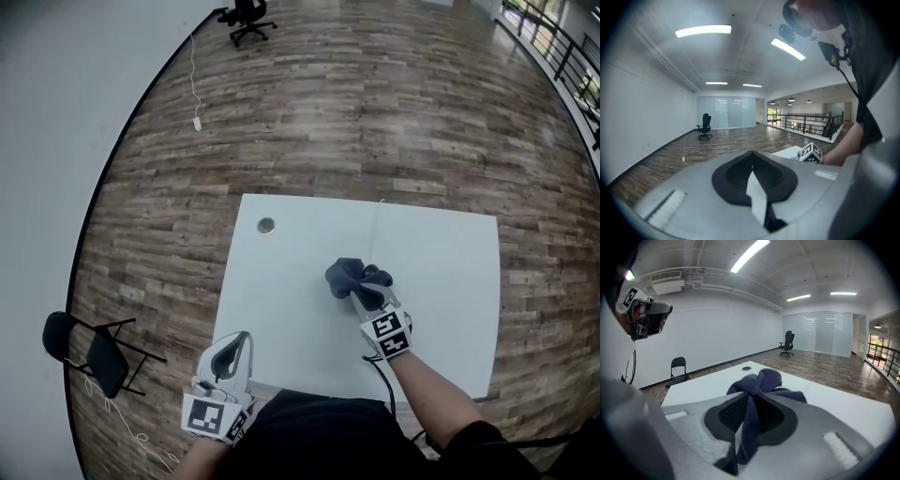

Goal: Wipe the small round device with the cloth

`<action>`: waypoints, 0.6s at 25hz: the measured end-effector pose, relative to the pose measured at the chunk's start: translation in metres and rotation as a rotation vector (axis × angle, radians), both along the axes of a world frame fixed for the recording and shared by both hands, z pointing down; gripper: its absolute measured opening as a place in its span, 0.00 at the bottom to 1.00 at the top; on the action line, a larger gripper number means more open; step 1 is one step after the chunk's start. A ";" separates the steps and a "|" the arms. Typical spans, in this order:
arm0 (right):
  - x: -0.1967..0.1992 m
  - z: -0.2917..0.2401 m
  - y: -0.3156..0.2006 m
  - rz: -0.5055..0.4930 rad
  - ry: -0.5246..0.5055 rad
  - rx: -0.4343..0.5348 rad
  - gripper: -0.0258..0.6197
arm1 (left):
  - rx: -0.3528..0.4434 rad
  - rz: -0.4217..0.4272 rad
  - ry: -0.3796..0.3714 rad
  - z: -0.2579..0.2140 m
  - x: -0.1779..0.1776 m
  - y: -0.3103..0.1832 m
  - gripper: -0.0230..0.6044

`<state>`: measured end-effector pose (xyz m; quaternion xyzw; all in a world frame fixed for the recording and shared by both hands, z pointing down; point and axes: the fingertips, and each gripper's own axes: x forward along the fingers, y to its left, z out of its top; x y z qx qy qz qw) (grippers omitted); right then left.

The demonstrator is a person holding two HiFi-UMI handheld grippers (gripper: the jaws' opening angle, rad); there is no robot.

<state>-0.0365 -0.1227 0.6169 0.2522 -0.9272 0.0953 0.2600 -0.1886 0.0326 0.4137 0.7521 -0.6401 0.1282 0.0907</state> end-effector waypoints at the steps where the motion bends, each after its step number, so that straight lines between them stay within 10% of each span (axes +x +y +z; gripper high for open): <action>1: -0.002 0.009 0.003 -0.006 0.010 -0.032 0.12 | -0.008 -0.003 0.000 0.003 -0.002 0.000 0.04; 6: -0.004 0.062 0.059 -0.100 0.105 -0.112 0.12 | -0.046 -0.015 0.001 0.011 -0.008 0.009 0.04; 15: -0.001 -0.050 -0.011 0.021 0.023 0.276 0.12 | 0.009 0.003 0.002 0.009 0.001 0.012 0.04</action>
